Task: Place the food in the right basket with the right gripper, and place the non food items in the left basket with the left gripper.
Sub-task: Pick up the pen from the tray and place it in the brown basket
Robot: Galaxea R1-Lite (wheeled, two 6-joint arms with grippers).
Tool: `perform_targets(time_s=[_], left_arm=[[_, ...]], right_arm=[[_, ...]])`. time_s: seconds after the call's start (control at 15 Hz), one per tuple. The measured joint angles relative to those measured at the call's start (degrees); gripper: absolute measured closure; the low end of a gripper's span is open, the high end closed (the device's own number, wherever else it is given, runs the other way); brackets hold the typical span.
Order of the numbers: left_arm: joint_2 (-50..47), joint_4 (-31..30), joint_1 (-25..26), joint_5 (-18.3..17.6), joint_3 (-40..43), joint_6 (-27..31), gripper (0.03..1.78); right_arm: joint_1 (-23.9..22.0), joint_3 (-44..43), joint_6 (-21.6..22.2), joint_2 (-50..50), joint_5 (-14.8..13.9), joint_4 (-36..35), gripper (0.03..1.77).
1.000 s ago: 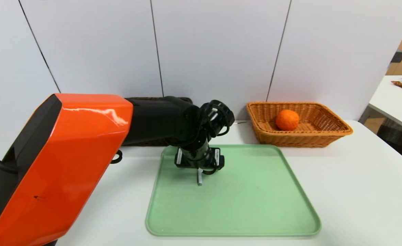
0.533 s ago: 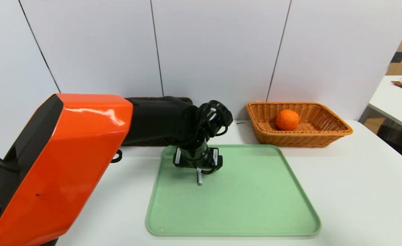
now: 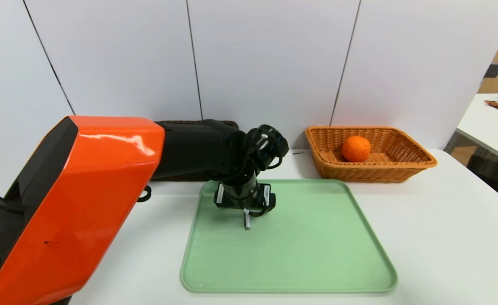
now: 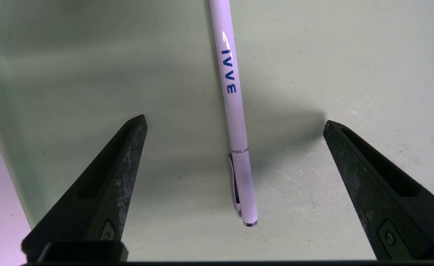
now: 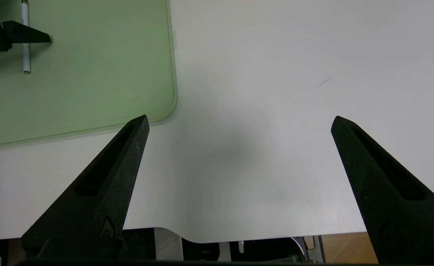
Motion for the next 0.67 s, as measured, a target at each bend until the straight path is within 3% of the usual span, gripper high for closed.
perform_targets(time_s=[0.67], left_arm=[[0.17,-0.34,0.02,0.16,0.00,0.06,0.12]], right_arm=[[-0.02,0.02,-0.04,-0.41,0.00,-0.05,0.10]])
